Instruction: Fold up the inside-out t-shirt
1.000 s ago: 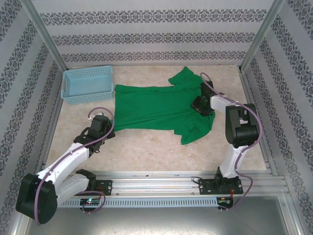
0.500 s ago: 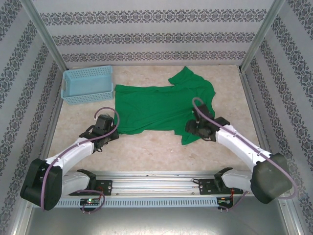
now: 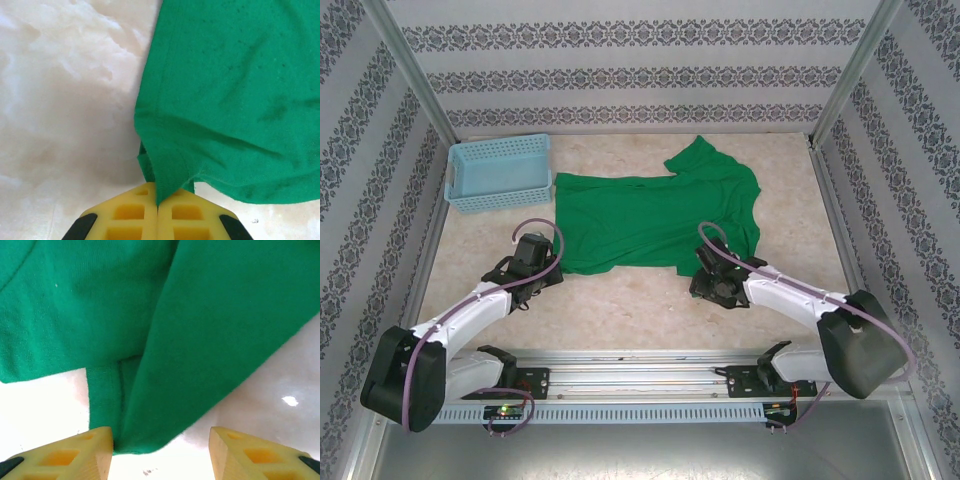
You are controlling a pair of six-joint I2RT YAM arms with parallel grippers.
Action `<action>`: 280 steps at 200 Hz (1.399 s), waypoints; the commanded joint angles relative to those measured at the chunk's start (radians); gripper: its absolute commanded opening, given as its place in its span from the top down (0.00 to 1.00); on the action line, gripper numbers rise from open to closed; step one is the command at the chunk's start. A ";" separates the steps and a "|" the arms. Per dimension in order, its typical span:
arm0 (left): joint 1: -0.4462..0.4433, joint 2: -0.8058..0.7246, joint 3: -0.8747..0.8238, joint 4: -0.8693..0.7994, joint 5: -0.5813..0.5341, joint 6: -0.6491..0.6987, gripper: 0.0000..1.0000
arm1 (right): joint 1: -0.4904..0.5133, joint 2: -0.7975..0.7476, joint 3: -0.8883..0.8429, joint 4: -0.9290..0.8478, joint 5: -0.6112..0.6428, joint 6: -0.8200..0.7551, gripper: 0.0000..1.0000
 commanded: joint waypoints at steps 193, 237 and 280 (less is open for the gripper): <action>-0.002 -0.096 0.229 -0.272 -0.015 -0.029 1.00 | -0.388 -0.597 0.197 -0.560 0.015 -0.136 1.00; -0.006 -0.137 0.146 -0.357 0.035 -0.134 1.00 | -0.440 -0.642 0.208 -0.661 0.062 -0.164 1.00; -0.044 -0.137 0.033 -0.391 0.065 -0.213 1.00 | -0.442 -0.776 0.026 -0.696 -0.003 -0.041 1.00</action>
